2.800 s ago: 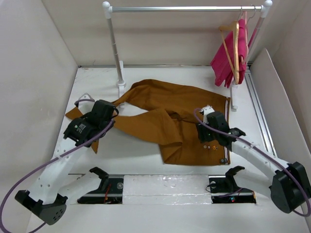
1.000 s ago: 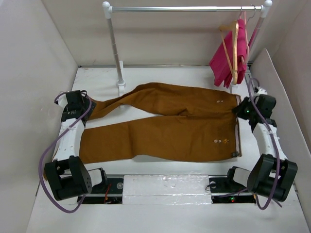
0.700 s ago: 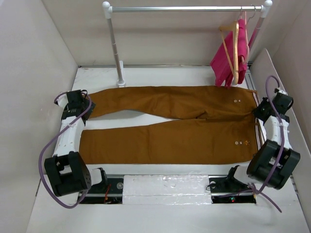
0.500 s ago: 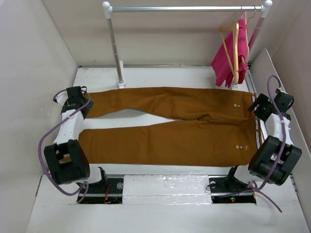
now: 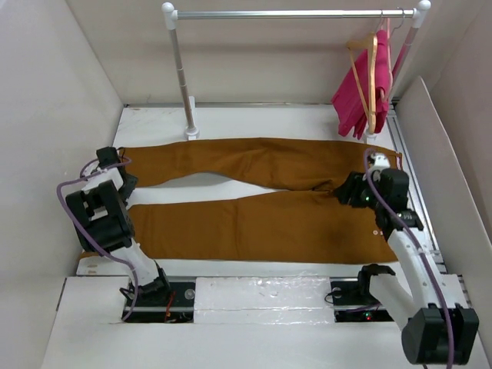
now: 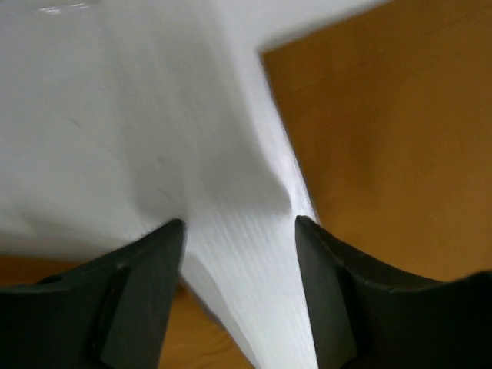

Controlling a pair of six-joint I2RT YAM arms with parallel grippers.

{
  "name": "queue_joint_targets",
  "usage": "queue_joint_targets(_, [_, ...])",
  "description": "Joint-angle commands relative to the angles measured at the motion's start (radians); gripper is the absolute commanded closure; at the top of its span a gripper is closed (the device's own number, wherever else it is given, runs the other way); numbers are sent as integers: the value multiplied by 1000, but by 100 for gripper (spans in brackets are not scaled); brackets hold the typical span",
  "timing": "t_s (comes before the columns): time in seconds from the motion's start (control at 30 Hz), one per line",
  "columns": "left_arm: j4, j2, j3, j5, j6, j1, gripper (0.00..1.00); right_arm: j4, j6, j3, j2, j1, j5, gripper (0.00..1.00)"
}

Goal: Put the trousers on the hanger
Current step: Flatten out the trousers at the center of the board.

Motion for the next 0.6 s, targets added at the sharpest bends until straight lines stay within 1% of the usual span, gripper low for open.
queue_joint_targets(0.0, [44, 34, 50, 37, -23, -8, 44, -14, -22, -40, -82, 112, -74, 43])
queue_joint_targets(0.03, [58, 63, 62, 40, -26, -8, 48, -34, -32, -40, -122, 141, -65, 43])
queue_joint_targets(0.07, [67, 78, 70, 46, -22, -8, 55, -70, -47, -41, -133, 167, -62, 43])
queue_joint_targets(0.1, [80, 95, 81, 55, -15, -8, 59, -87, -73, -38, -141, 221, -57, 42])
queue_joint_targets(0.13, [80, 132, 108, 58, -12, -8, 83, -110, -84, -35, -144, 247, -44, 42])
queue_joint_targets(0.17, [81, 150, 124, 61, -9, -8, 99, -144, -98, -34, -141, 273, -34, 42])
queue_joint_targets(0.2, [69, 192, 144, 72, -6, -8, 100, -152, -116, -31, -138, 325, -28, 42])
queue_joint_targets(0.23, [61, 210, 189, 72, -2, -8, 100, -157, -121, -28, -127, 353, -16, 42])
queue_joint_targets(0.3, [51, 230, 234, 64, 0, -8, 100, -149, -125, -20, -81, 414, -1, 42])
queue_joint_targets(0.33, [69, 220, 268, 58, 17, -8, 100, -132, -125, -9, -58, 483, 7, 42])
queue_joint_targets(0.4, [99, 189, 300, 29, 38, -8, 100, -111, -122, 18, 26, 558, 36, 42])
queue_joint_targets(0.43, [106, 177, 329, 18, 43, -8, 100, -100, -122, 56, 57, 630, 70, 41])
queue_joint_targets(0.5, [106, 157, 355, 6, 64, -8, 100, -97, -122, 98, 135, 692, 110, 39])
queue_joint_targets(0.57, [75, 132, 371, -2, 54, -8, 100, -65, -125, 147, 182, 767, 141, 32])
